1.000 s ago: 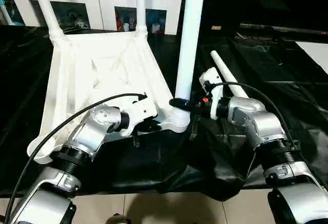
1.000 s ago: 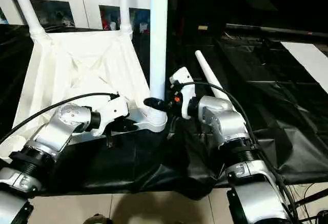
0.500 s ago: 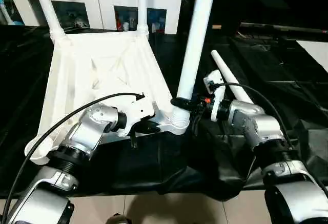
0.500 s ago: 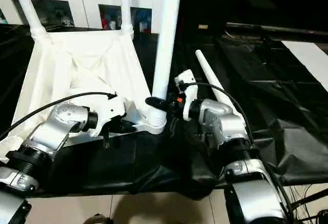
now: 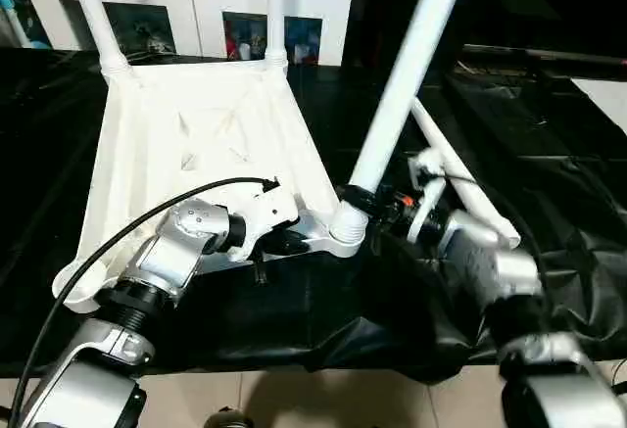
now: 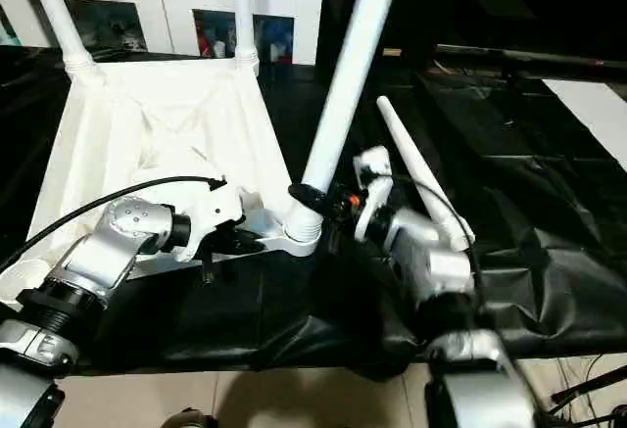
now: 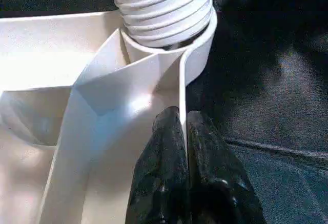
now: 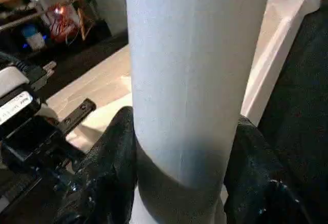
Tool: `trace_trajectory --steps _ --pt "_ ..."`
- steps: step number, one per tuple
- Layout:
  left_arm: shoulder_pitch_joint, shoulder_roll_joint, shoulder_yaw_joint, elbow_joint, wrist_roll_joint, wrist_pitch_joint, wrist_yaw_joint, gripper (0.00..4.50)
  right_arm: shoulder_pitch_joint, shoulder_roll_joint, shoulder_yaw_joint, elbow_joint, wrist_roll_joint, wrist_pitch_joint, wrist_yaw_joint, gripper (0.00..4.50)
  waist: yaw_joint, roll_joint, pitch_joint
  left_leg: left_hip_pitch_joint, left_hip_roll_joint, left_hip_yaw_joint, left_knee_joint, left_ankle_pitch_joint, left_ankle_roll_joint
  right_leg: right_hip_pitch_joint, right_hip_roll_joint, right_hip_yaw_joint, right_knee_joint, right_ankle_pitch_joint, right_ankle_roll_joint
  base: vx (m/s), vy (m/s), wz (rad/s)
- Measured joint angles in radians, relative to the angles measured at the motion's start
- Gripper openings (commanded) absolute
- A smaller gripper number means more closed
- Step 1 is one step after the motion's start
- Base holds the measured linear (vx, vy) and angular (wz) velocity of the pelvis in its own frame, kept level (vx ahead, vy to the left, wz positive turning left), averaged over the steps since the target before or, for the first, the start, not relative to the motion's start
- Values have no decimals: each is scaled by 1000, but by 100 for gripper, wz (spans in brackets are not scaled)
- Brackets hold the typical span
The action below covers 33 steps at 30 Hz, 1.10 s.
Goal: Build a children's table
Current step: Insert table leg to table base
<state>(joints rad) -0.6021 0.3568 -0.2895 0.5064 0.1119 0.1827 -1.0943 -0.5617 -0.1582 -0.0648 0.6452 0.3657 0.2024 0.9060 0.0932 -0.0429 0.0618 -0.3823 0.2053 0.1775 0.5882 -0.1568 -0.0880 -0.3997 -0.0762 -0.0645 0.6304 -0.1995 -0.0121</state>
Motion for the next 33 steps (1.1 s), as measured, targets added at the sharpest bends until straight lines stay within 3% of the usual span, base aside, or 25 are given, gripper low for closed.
trace_trajectory --steps 7,17,22,27,33 --pt "-8 -11 2 22 -8 -3 8 0 63 20 26 -56 -25 -126 -36 186 -1 13 2 0 0 0 -2 0 0 2 0 1 -2 0 1 0 0 0" --pt "-24 -15 2 49 -8 -7 10 0 99 11 56 -97 -67 -195 -46 185 -2 13 3 -1 0 2 -9 0 0 3 0 0 -8 -4 6 0 0 0" --pt "-24 -13 1 48 -8 -10 10 0 108 0 67 -112 -68 -191 -45 185 -2 13 3 0 0 5 -16 0 0 4 0 1 -16 -4 6 0 0 0" --pt "-24 -8 -2 46 -8 -15 6 0 91 -53 98 -137 -90 -130 12 185 -3 10 3 0 0 7 -19 3 4 4 0 1 -17 -4 6 0 0 0" --pt "-24 -2 -2 47 -6 -17 5 0 81 -103 130 -153 -112 -95 64 185 -4 0 2 3 0 7 -26 3 4 4 0 0 -19 -5 8 0 0 0"
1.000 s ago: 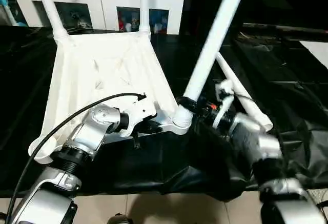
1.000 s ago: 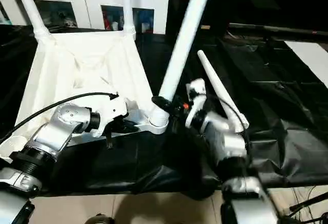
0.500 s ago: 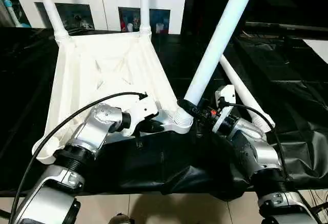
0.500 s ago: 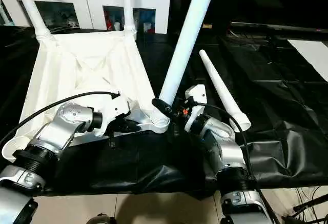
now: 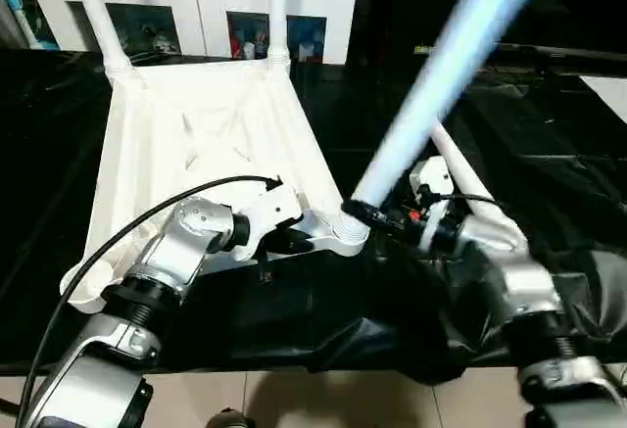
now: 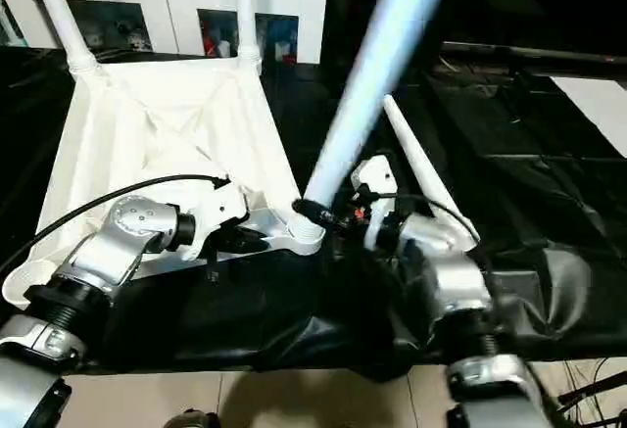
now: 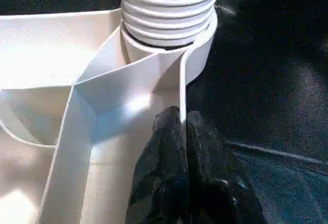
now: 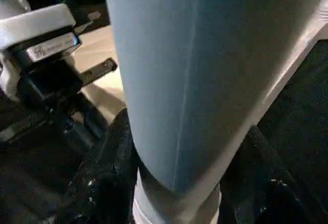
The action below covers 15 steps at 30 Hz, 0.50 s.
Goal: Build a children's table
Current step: Insert table leg to table base
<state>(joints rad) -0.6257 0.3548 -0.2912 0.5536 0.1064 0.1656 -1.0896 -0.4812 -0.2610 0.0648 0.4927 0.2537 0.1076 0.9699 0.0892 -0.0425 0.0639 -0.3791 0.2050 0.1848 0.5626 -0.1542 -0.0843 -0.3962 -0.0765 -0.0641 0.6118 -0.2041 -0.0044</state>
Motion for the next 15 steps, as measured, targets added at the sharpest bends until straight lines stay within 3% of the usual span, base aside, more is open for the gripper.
trace_trajectory --steps 6,10,15 --pt "0 12 0 -1 4 -1 -1 0 -30 -2 23 25 -25 0 6 185 -3 -13 2 7 0 1 -8 0 0 1 0 0 -2 0 1 0 0 0" --pt "1 26 1 -13 4 -2 -7 0 -96 9 34 89 -35 0 21 185 -12 -23 8 9 0 0 -9 0 0 0 0 -2 -4 -1 1 0 0 0" --pt "7 39 8 -28 4 -2 -15 0 -147 13 43 141 -37 7 46 184 -28 -24 11 7 -1 -1 -13 0 0 0 0 -3 -17 -1 1 0 0 0"
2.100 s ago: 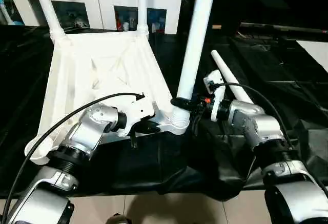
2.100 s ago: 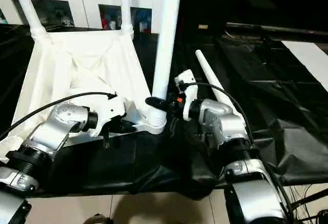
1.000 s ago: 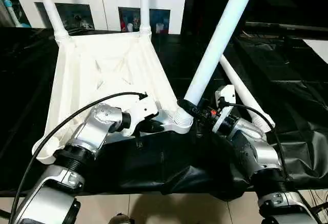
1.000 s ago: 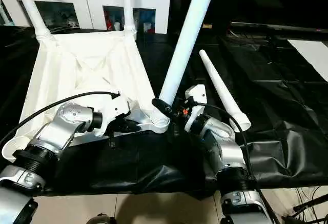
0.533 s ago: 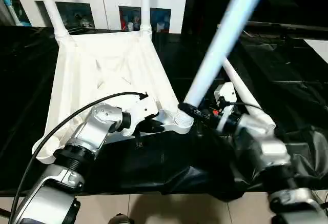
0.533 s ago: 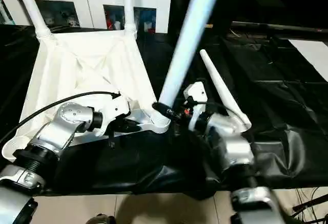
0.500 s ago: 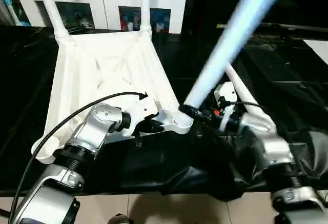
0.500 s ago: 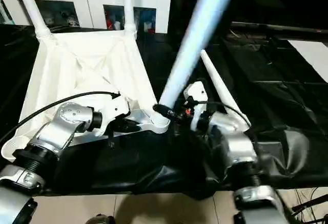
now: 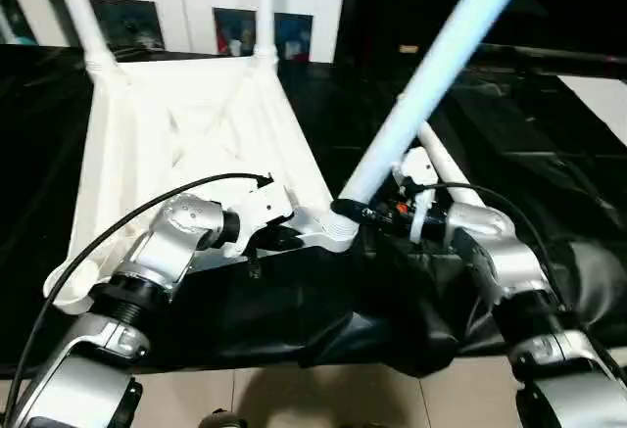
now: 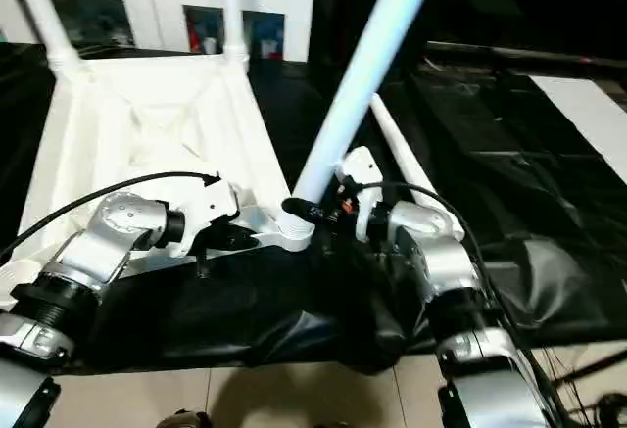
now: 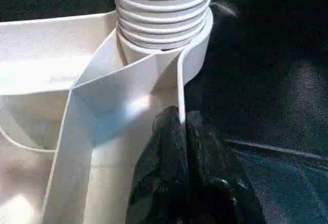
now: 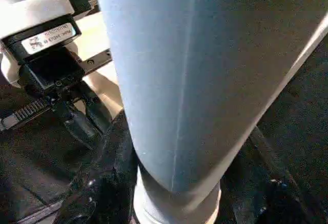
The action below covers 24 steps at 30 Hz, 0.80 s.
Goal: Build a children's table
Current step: Insert table leg to table base
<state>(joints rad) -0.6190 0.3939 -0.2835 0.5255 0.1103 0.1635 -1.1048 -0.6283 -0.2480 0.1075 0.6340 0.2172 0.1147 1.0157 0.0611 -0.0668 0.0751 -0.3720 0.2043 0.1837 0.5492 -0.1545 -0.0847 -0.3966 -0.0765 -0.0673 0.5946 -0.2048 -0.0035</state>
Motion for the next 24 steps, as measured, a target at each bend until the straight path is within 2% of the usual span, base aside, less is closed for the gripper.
trace_trajectory --steps 3,8,18,24 --pt "1 4 0 -7 0 0 -7 0 -43 -2 3 37 -11 11 34 184 -3 -2 1 -1 -1 1 0 0 0 -1 0 3 -2 0 0 0 0 0" --pt "7 11 -8 -26 -6 -1 -21 0 -109 -16 48 90 -50 13 116 184 2 -4 1 0 -1 3 0 0 0 0 0 3 1 1 -1 0 0 0" --pt "12 16 -9 -33 -7 -10 -34 0 -150 -23 54 139 -65 10 182 184 6 -3 1 3 1 4 -3 0 0 3 0 3 7 2 -2 0 0 0" --pt "16 30 -5 -30 -3 -10 -16 0 -190 23 43 249 -66 -56 134 184 -5 -6 0 5 1 4 -3 0 0 1 0 3 6 1 -2 0 0 0"
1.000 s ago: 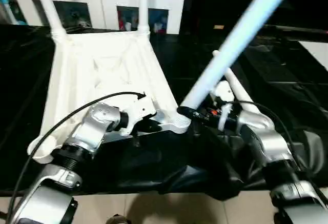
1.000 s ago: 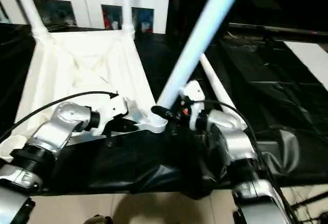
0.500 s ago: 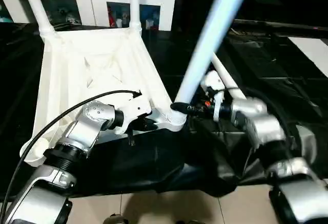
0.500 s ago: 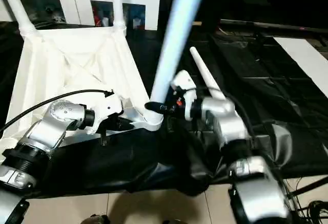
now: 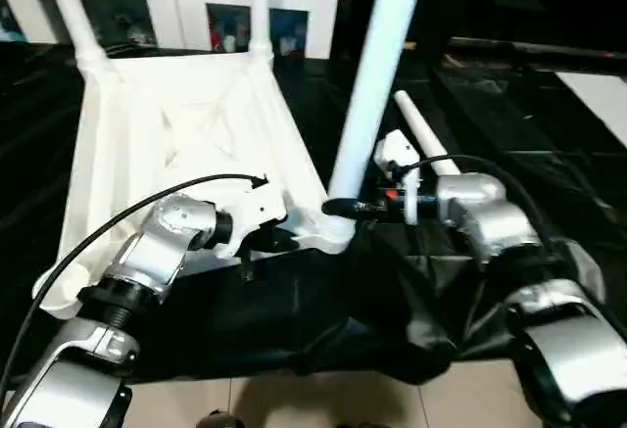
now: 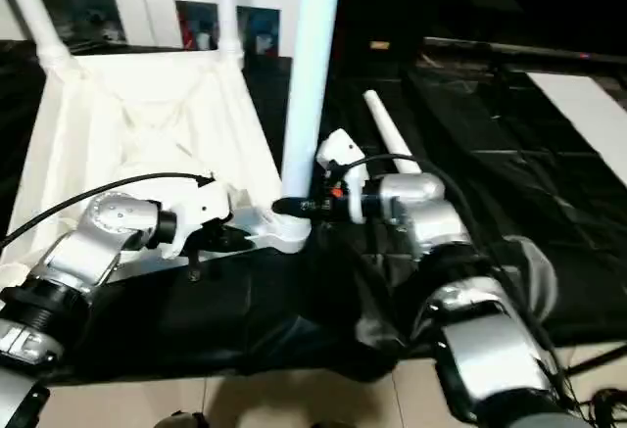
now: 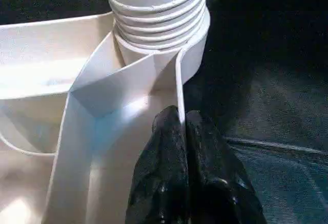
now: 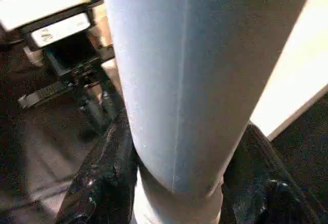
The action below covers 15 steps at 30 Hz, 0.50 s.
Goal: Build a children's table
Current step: Insert table leg to table base
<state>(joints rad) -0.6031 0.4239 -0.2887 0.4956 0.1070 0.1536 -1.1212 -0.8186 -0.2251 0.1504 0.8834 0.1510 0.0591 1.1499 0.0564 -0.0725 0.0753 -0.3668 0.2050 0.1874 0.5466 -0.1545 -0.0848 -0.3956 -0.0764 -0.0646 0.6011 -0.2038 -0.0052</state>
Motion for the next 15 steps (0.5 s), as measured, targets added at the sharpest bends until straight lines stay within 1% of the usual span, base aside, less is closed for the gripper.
trace_trajectory --steps 3,6,7,9,11,13,15 --pt "0 0 3 1 4 0 10 0 9 10 -14 5 0 -3 -17 184 -1 -2 0 0 0 -2 0 0 0 -1 0 -1 -4 0 0 0 0 0" --pt "0 3 7 1 4 -4 2 0 15 10 -17 6 0 -7 -17 184 0 -2 0 0 -1 -2 0 0 0 -1 0 -1 -8 0 0 0 0 0" --pt "2 8 7 1 3 -6 -6 0 15 9 -21 18 0 -18 -20 184 -1 -3 -1 0 -1 -2 0 0 0 -1 0 0 -8 0 0 0 0 0" --pt "5 15 7 1 2 -6 -10 0 15 19 -24 37 0 -32 -33 184 -3 -5 -3 2 -1 -1 0 0 0 0 0 0 -7 0 0 0 0 0" --pt "6 20 7 2 5 -5 -7 0 5 31 -25 64 0 -40 -52 184 -5 -9 -6 3 0 -2 0 0 0 0 0 0 -6 0 -1 0 0 0" --pt "8 23 8 2 5 -3 -5 0 -1 41 -32 78 4 -40 -70 184 -8 -9 -6 4 0 -2 0 0 0 0 0 0 -6 0 -1 0 0 0" --pt "10 23 8 2 5 -2 -5 0 -2 50 -51 91 13 -37 -85 184 -11 -10 -7 4 0 -2 0 0 0 -1 0 0 -6 0 -1 0 0 0"
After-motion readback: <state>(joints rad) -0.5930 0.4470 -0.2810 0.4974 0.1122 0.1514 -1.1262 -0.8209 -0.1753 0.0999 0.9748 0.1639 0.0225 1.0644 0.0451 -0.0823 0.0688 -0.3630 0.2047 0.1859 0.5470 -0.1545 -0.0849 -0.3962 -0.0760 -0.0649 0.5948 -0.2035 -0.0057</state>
